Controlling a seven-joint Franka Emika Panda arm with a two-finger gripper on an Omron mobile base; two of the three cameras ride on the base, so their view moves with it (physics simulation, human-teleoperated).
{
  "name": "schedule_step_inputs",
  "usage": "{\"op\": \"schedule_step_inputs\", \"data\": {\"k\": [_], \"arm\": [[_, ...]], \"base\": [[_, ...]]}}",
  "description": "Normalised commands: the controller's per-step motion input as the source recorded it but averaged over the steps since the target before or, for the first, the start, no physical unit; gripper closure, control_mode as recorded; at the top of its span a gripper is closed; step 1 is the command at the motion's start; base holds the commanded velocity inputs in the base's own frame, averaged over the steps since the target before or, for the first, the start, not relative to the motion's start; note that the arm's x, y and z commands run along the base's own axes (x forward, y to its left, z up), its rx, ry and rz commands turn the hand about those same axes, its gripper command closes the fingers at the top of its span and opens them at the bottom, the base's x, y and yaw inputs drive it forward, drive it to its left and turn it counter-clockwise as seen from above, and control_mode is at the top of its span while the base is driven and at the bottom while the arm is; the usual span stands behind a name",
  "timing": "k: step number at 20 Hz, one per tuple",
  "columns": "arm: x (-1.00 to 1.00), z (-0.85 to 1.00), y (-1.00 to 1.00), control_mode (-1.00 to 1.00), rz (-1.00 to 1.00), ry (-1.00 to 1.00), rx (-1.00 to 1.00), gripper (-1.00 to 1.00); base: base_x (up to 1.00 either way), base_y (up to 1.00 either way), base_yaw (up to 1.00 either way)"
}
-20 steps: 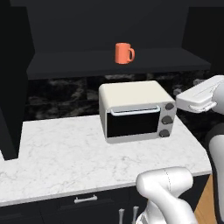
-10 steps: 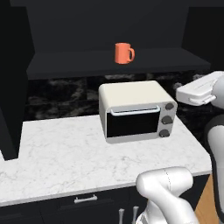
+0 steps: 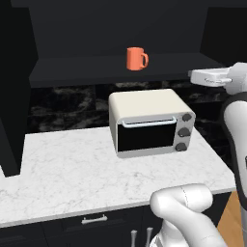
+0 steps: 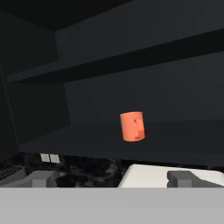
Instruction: Gather all objects into one cabinet and sort the glasses and bowls to opposite sides.
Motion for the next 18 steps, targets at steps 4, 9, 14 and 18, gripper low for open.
{"op": "schedule_step_inputs", "data": {"k": [4, 9, 14, 18], "arm": [[0.46, 0.0, 0.04, -1.0, 0.0, 0.09, -0.06, -1.0], [0.31, 0.0, 0.12, -1.0, 0.0, 0.06, -0.02, -1.0], [0.43, 0.0, 0.36, -1.0, 0.04, 0.11, -0.01, -1.0], [0.34, 0.0, 0.21, -1.0, 0.04, 0.09, 0.0, -1.0]], "base": [[0.0, 0.0, 0.0], [0.0, 0.0, 0.0], [0.0, 0.0, 0.0], [0.0, 0.0, 0.0]]}}
